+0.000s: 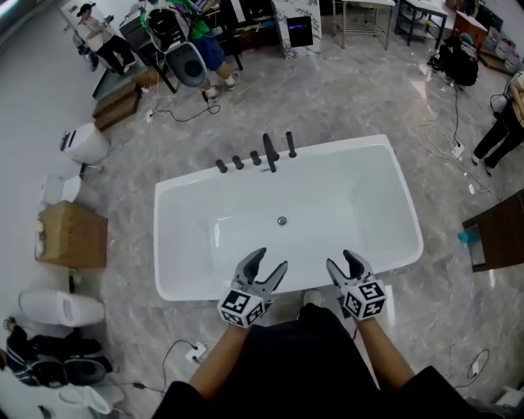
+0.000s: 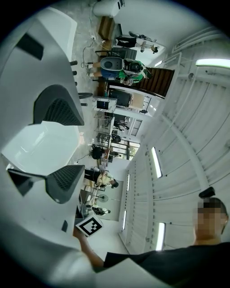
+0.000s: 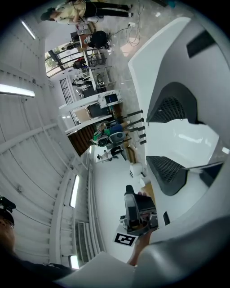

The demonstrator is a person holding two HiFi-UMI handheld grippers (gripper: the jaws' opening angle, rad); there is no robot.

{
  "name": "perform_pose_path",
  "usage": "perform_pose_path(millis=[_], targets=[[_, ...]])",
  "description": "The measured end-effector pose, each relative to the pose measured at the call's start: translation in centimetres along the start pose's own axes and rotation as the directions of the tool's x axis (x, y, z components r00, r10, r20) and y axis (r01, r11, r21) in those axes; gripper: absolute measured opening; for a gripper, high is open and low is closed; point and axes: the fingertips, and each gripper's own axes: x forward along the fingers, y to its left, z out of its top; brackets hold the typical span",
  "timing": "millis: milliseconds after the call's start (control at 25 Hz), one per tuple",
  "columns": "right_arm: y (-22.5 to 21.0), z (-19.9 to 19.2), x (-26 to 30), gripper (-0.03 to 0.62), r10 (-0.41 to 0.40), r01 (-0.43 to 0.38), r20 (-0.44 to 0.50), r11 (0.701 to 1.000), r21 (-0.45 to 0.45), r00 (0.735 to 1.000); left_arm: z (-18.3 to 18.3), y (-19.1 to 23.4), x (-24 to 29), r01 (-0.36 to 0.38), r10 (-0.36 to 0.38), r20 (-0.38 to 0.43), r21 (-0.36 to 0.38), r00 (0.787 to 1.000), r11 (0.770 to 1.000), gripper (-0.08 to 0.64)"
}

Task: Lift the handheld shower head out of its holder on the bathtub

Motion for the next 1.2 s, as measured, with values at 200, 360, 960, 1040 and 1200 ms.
perform_pose_path(millis=[200,360,960,1040,1200], targets=[[-2.2,1.8,2.5,0.21,0.011,-0.011,-0.003,1.0,0.003,1.0,0.0,0.8,2.6,-0.014,0.014,0.003,-0.027,1.0,1.0,0.253],[-4.5,3.3,4.4,0.21,0.007,-0.007,-0.011,1.0,-0.004,1.0,0.4,1.2,4.8,-0.028,0.029,0.021,-0.033,0.999,0.999,0.253],[-7.7,9.7,15.2,0.21,-0.002,0.002,-0.022,1.0,0.001,1.0,3.8,7.0,9.9,-0.042,0.048,0.081,-0.072,0.996,0.997,0.253],[-7.8,10.0,16.7,0.21,0.002,-0.002,-0.033,1.0,-0.011,0.999,4.1,7.8,10.6,-0.047,0.053,0.09,-0.075,0.995,0.996,0.253],[-8.5,10.1,20.3,0.21,0.008,-0.01,-0.053,0.999,-0.041,0.999,4.3,9.8,12.3,-0.064,0.069,0.098,-0.062,0.993,0.996,0.253]])
